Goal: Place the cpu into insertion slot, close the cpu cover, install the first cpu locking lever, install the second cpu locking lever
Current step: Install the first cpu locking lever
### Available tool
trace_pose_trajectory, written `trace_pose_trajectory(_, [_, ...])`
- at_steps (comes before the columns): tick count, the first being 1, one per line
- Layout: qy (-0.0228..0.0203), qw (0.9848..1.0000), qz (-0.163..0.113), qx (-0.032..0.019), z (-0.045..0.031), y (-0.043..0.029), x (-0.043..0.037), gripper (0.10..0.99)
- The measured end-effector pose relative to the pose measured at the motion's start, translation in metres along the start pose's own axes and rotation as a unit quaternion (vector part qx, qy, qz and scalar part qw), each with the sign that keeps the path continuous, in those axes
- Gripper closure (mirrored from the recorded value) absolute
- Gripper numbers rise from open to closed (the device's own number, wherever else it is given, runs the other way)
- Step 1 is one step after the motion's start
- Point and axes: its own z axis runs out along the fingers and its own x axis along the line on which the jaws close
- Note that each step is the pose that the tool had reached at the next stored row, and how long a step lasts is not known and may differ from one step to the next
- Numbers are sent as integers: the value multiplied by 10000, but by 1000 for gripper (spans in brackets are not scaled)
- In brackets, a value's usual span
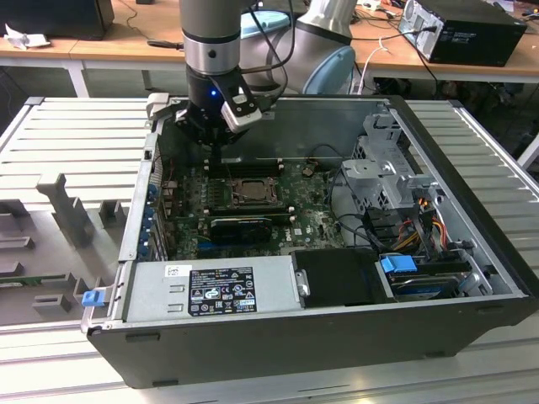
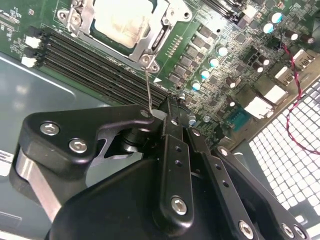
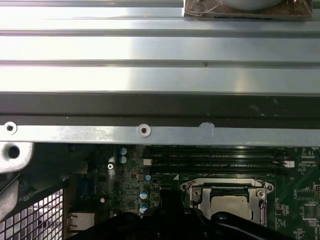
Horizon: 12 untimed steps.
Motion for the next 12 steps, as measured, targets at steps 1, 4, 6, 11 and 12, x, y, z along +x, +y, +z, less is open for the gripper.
trace_pose_trajectory(1, [0,10000,0,0,0,0,-19,980])
trace_pose_trajectory(4, [0,10000,1,0,0,0,-64,980])
trace_pose_trajectory(6, [0,10000,0,0,0,-1,-102,980])
trace_pose_trajectory(11, [0,10000,1,0,-1,-2,-319,980])
trace_pose_trajectory(12, [0,10000,0,0,0,-3,-340,980])
